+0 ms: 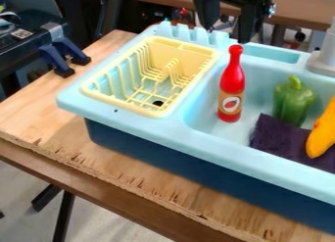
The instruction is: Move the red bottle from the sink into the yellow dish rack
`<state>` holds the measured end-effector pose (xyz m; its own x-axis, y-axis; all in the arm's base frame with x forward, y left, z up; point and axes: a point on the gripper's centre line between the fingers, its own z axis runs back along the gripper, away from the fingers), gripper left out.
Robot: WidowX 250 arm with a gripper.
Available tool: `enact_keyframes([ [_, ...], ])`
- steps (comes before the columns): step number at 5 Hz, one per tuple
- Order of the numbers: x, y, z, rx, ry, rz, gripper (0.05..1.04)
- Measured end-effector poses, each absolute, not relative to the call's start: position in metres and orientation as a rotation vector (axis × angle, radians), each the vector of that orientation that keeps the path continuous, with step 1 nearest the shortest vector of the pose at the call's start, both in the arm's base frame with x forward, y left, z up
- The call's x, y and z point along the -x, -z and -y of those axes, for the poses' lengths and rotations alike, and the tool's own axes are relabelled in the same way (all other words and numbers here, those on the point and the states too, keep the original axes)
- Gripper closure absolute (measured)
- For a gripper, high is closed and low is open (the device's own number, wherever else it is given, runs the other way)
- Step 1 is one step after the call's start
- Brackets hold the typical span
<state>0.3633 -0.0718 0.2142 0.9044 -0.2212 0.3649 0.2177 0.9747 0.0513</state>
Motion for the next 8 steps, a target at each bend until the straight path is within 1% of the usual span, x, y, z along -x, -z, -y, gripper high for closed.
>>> enact_keyframes([
  [1,-0.376,-0.2,0.072,0.038,0.221,0.356,0.083],
  [2,-0.381,-0.19,0.079,0.071,0.234,0.327,0.083],
  [3,-0.383,-0.18,0.078,0.099,0.23,0.319,0.083],
  [4,-0.383,-0.179,0.081,0.1,0.239,0.319,0.083],
  [5,-0.38,-0.173,0.082,0.091,0.237,0.304,0.133],
  [6,-0.376,-0.161,0.08,0.078,0.216,0.292,0.421],
  [7,-0.377,-0.162,0.081,0.089,0.215,0.294,0.701],
  [8,-0.376,-0.166,0.08,0.09,0.212,0.305,0.754],
])
